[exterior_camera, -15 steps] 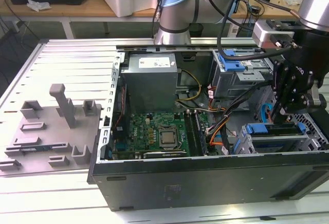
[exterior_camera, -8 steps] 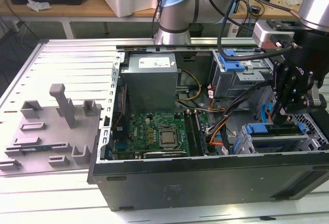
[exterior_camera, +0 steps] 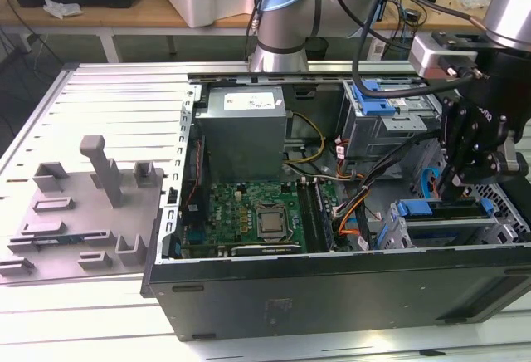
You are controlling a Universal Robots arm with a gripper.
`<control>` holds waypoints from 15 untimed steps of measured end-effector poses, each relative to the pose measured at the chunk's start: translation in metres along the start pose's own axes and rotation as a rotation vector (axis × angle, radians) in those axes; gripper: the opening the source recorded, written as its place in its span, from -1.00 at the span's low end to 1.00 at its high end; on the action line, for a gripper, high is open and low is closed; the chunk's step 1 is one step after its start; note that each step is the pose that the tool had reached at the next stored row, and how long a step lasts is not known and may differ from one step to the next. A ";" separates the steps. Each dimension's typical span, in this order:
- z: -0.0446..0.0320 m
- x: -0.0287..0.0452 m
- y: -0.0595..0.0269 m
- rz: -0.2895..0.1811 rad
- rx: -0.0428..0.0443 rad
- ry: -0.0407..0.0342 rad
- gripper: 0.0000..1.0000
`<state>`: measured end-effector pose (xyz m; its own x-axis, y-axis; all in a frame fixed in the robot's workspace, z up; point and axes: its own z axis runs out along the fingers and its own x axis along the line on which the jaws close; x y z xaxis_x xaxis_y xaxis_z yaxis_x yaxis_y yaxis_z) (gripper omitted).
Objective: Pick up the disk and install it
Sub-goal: 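Insert the second disk wire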
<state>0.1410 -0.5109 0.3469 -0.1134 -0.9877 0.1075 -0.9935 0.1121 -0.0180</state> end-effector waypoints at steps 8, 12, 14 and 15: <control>0.0011 -0.0002 -0.0005 -0.001 -0.0077 0.0005 -0.68; 0.0012 -0.0002 -0.0009 -0.001 -0.0086 0.0003 -0.68; 0.0012 -0.0003 -0.0013 -0.001 -0.0096 0.0005 -0.68; 0.0012 -0.0003 -0.0014 -0.001 -0.0101 0.0005 -0.68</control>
<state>0.1424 -0.5109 0.3457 -0.1123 -0.9878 0.1080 -0.9937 0.1121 -0.0078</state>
